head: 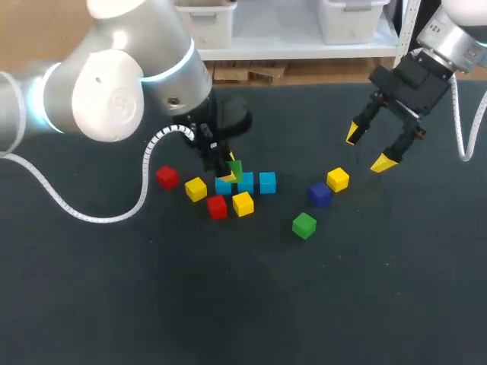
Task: Place the blue cubes, place green cubes on the blue cubes, place the yellow cubes on the green cubes, then place the red cubes on the yellow cubes, and place purple cube on the red cubes.
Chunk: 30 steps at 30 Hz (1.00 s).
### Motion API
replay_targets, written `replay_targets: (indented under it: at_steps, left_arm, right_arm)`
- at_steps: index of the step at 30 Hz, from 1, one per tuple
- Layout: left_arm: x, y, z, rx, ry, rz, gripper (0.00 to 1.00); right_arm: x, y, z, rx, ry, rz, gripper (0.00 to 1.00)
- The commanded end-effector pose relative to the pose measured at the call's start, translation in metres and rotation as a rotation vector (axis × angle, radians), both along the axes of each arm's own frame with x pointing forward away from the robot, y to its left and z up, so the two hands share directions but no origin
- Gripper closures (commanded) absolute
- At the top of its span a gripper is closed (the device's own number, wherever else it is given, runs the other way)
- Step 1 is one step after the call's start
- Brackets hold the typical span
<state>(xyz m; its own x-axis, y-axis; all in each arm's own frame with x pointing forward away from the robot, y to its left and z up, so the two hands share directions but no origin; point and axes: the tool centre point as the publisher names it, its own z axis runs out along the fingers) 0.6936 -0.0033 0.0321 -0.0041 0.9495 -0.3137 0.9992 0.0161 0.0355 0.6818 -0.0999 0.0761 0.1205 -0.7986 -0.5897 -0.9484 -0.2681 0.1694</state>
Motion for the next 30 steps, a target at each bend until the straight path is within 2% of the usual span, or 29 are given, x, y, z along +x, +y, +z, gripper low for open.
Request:
replay_targets:
  at_steps: [1, 30]
  left_arm:
    - [0.0044, -0.0012, -0.0020, 0.003, 0.008, -0.001, 1.00]
    - [0.0089, 0.0031, -0.0103, 0.032, 0.022, -0.010, 1.00]
  right_arm:
    - [0.0007, -0.0001, -0.0003, 0.002, 0.001, 0.002, 0.00]
    - [0.0007, -0.0001, -0.0003, 0.002, 0.001, 0.002, 0.00]
